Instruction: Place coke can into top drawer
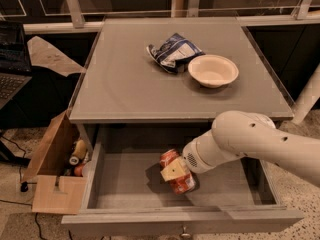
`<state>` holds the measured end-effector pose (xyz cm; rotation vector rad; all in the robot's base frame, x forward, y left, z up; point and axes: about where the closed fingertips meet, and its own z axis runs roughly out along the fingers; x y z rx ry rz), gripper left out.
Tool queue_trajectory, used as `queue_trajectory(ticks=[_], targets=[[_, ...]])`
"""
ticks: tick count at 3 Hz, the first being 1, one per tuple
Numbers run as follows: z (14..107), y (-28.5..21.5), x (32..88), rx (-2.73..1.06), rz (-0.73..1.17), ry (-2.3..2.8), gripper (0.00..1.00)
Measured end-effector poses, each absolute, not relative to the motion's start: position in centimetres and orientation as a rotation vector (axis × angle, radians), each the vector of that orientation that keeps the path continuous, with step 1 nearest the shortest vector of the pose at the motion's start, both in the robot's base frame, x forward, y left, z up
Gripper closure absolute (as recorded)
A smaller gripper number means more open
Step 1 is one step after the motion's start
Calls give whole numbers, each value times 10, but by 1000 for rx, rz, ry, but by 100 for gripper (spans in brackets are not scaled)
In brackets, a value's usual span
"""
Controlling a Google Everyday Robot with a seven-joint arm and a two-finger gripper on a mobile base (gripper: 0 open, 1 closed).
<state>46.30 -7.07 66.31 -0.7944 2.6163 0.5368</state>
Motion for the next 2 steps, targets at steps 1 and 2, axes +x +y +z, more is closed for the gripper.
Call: queue_trajectory(ticks=[1, 2], targets=[[663, -71, 463, -795, 537, 2616, 77], [663, -71, 463, -795, 537, 2616, 54]])
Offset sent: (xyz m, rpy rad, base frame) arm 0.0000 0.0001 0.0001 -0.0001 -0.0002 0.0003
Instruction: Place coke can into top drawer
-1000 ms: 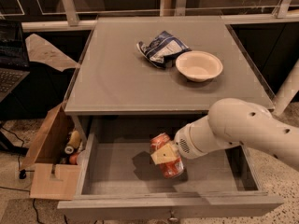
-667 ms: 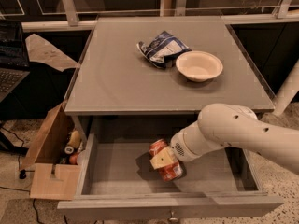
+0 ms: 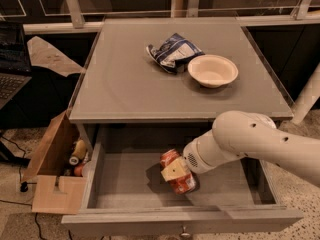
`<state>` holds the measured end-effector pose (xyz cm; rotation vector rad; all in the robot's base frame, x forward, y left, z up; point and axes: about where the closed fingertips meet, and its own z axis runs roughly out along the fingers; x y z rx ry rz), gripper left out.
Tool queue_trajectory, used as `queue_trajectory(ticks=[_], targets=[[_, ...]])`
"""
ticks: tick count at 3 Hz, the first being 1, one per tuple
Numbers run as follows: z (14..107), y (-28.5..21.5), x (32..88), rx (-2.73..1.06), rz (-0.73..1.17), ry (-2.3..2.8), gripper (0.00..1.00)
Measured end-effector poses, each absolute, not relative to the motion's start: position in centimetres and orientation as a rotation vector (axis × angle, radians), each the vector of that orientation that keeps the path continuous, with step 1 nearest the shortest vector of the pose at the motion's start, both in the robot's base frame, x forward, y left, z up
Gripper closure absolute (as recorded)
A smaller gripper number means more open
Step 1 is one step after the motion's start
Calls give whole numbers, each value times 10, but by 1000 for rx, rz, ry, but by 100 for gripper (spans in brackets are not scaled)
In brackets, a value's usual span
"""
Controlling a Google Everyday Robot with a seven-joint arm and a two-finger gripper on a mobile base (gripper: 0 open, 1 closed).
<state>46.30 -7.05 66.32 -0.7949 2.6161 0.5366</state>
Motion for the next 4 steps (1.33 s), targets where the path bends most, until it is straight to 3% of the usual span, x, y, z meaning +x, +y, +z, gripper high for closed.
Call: queue_trajectory(ticks=[2, 3, 4], targets=[[663, -71, 463, -795, 537, 2616, 8], [663, -70, 463, -795, 537, 2616, 0], [663, -70, 463, -795, 537, 2616, 0]])
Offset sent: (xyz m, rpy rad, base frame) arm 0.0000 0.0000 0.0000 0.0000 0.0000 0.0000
